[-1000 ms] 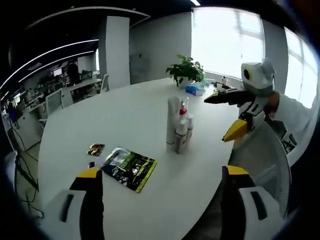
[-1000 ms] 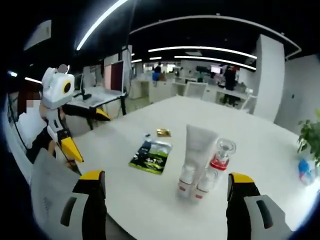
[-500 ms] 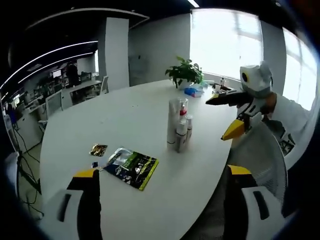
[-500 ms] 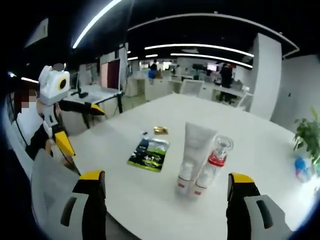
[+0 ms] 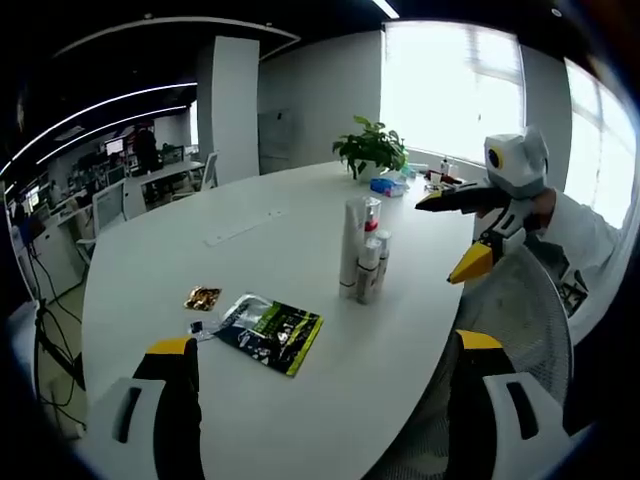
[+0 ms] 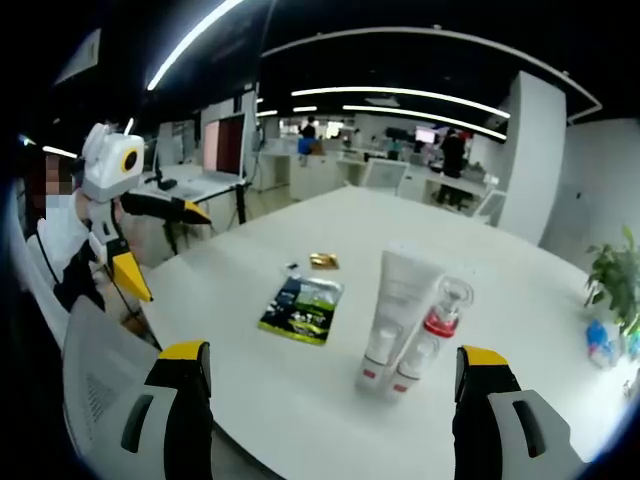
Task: Arrange the skincare products in the storage area until every visible bottle or jar stands upright without overlapping.
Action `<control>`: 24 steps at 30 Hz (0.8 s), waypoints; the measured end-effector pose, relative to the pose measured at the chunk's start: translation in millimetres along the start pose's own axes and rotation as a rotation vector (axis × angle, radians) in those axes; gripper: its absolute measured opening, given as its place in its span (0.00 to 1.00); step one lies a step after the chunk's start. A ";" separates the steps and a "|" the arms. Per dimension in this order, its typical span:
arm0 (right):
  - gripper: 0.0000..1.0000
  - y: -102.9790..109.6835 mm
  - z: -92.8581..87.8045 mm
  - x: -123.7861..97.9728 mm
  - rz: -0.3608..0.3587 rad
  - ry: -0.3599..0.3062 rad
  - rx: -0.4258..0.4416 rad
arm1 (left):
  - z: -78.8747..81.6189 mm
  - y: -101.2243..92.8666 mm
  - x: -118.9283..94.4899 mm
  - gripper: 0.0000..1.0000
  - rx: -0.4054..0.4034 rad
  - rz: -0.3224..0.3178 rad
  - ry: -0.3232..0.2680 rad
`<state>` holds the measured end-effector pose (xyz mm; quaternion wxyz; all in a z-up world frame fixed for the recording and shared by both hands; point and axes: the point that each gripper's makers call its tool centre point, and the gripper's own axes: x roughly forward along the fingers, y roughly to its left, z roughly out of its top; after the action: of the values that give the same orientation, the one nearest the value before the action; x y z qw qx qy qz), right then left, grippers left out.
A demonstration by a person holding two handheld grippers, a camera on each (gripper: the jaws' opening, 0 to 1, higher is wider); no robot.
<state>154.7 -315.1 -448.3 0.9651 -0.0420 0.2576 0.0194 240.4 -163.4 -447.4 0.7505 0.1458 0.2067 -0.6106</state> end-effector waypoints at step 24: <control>0.99 63.1 54.6 30.5 0.102 -0.095 -0.071 | -18.4 19.0 -21.9 0.99 -0.007 0.003 0.004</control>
<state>204.5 -246.8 -420.9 0.9720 -0.0619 0.2124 0.0794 252.8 -132.0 -453.4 0.7515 0.1447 0.2104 -0.6083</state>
